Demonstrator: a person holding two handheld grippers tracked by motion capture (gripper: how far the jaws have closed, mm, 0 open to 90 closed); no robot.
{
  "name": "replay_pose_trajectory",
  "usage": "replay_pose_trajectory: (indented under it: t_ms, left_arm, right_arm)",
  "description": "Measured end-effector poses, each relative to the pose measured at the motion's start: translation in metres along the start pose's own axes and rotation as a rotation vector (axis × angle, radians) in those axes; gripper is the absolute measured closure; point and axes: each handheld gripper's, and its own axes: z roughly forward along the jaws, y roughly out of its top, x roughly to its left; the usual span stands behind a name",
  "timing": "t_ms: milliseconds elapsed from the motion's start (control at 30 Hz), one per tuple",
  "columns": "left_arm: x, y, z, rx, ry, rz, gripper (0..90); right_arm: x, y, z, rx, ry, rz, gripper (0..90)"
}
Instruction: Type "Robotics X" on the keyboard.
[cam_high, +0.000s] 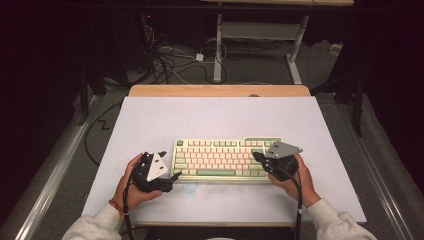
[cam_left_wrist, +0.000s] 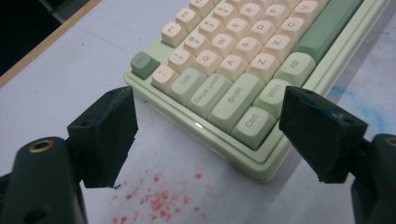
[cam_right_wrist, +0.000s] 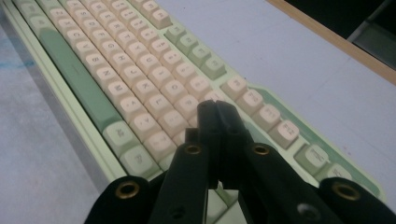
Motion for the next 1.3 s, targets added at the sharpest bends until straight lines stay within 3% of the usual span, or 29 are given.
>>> replay_pose_trajectory:
  t_ms: [200, 333, 533, 933, 1067, 1300]
  left_arm:
    - [-0.005, -0.008, -0.003, 0.013, -0.002, -0.022, 16.7]
    - [-0.008, -0.011, -0.003, 0.04, -0.007, -0.002, 16.7]
    - [-0.008, -0.011, -0.002, 0.039, -0.029, -0.002, 17.9]
    - [-0.01, -0.01, 0.002, 0.067, -0.038, 0.023, 18.5]
    - [-0.01, -0.011, 0.002, 0.069, -0.04, 0.022, 18.7]
    - [-0.008, -0.011, 0.002, 0.063, -0.039, 0.01, 19.9]
  right_arm:
    - [0.009, 0.017, 0.021, 0.006, 0.025, -0.023, 90.0]
    - [0.015, 0.023, 0.033, 0.023, 0.04, -0.039, 90.0]
    - [0.016, 0.027, 0.051, 0.045, 0.055, -0.033, 90.0]
    - [0.018, 0.025, 0.064, 0.087, 0.045, -0.044, 90.0]
    - [0.02, 0.025, 0.068, 0.118, 0.053, -0.07, 90.0]
    - [0.017, 0.027, 0.054, 0.041, 0.055, -0.036, 89.0]
